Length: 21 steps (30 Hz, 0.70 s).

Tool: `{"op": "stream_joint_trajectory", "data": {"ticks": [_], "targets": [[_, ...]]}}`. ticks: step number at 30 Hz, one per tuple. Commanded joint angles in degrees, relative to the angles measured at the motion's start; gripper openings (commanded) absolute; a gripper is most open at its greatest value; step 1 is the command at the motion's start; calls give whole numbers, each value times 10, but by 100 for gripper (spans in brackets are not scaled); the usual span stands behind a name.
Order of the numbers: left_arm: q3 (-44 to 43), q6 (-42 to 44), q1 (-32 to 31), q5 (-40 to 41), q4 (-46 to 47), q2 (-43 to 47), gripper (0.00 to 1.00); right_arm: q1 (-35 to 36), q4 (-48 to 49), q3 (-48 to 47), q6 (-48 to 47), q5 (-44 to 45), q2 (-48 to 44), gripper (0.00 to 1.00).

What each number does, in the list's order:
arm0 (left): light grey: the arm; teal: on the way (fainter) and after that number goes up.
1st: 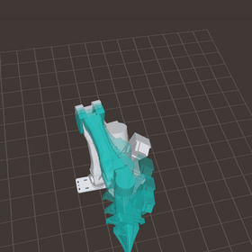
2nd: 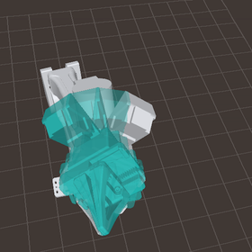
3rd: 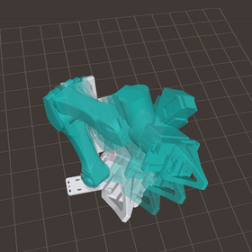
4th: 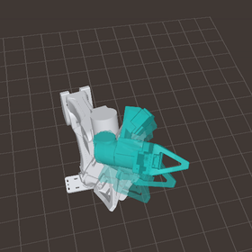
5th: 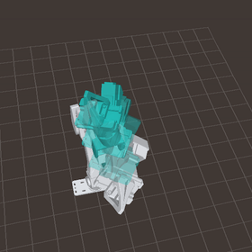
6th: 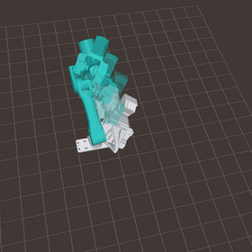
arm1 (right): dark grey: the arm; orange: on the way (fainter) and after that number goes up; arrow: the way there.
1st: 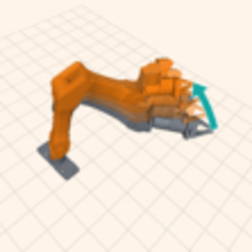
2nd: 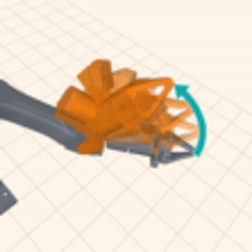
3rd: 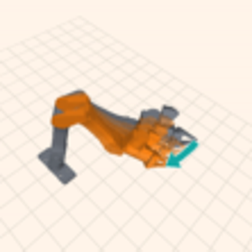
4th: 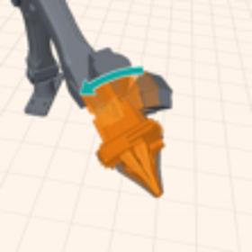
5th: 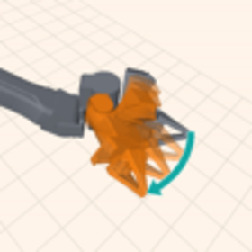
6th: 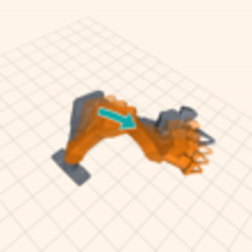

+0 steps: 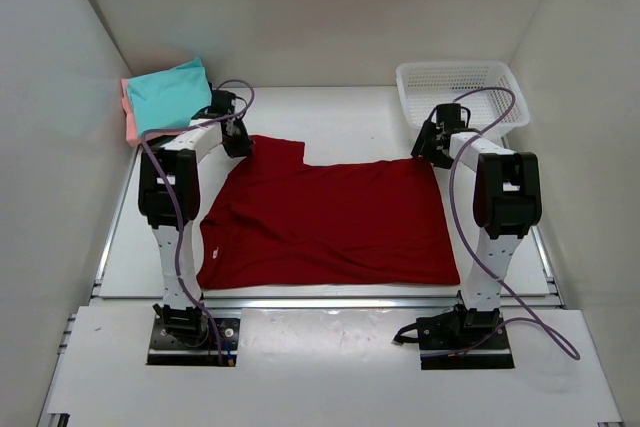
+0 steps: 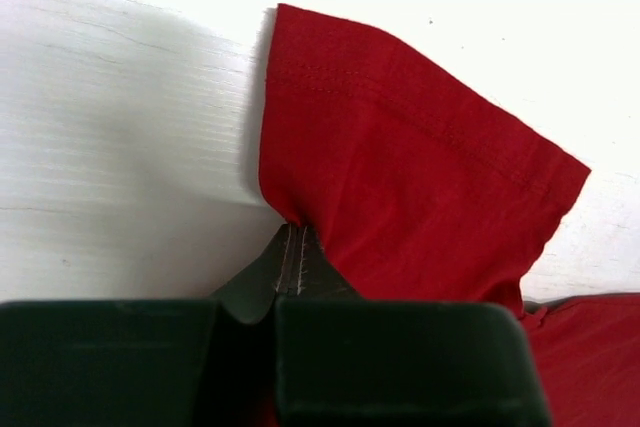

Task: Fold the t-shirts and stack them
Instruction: Grap the side of the flattened tshirt furthest away from the robot with both arms

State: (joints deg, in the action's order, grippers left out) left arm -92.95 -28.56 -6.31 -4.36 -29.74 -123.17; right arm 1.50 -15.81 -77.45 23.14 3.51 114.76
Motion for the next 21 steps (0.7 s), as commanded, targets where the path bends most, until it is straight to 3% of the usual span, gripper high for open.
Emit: {"op": "stream_joint_trajectory", "data": {"ticks": [1,7,9,10,21], "targets": [[7,-7,9,-10,6,49,0,4,-19,-12,2,-28,10,59],[7,-13,15,-15,7,47,0,5,6,36,17,-66,-18,40],[8,-12,16,-18,11,49,0,10,13,41,10,-82,-22,9],[15,-12,13,-21,12,47,0,5,15,39,7,-85,-17,0],[22,-11,16,-36,13,77,0,11,54,34,-45,-87,-89,0]]}}
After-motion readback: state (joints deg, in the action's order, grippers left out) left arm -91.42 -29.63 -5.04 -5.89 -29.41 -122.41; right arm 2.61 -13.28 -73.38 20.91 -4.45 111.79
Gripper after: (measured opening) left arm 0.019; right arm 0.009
